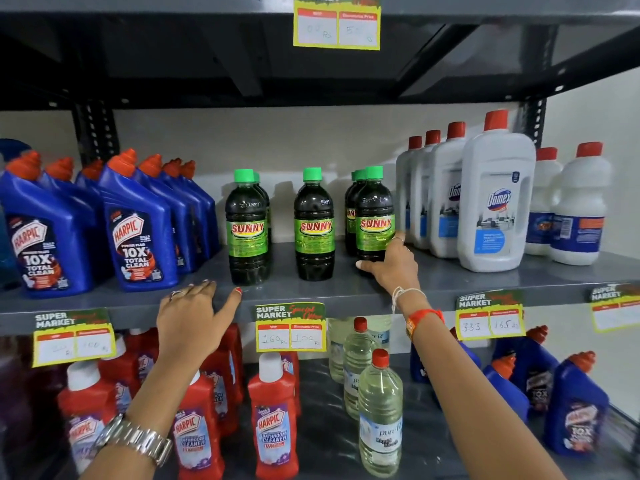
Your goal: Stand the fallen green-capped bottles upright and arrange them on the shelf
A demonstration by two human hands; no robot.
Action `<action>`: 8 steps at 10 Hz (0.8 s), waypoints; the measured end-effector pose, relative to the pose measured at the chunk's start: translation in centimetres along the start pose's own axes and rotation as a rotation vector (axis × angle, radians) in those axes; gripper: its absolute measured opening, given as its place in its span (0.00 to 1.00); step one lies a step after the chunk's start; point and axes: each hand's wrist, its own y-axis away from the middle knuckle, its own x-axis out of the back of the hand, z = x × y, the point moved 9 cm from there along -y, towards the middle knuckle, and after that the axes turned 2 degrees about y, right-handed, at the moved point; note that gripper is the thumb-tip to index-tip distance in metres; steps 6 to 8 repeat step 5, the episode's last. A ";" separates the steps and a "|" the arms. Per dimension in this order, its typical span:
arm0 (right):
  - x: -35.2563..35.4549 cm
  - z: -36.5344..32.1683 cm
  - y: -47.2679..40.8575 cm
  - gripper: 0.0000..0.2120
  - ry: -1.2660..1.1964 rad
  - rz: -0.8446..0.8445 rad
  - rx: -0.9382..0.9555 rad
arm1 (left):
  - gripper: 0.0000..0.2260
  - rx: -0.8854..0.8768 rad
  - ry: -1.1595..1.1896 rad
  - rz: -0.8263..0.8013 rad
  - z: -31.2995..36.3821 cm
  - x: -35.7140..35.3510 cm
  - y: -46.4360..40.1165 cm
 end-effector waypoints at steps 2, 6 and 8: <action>-0.6 -0.2 -0.5 0.39 0.009 -0.030 -0.018 | 0.31 0.005 0.008 -0.011 0.1 0.1 0.2; 0.9 0.6 0.1 0.45 -0.171 0.045 -0.051 | 0.34 0.023 -0.022 -0.020 0.0 0.0 0.1; 0.9 0.6 0.1 0.45 -0.171 0.045 -0.051 | 0.34 0.023 -0.022 -0.020 0.0 0.0 0.1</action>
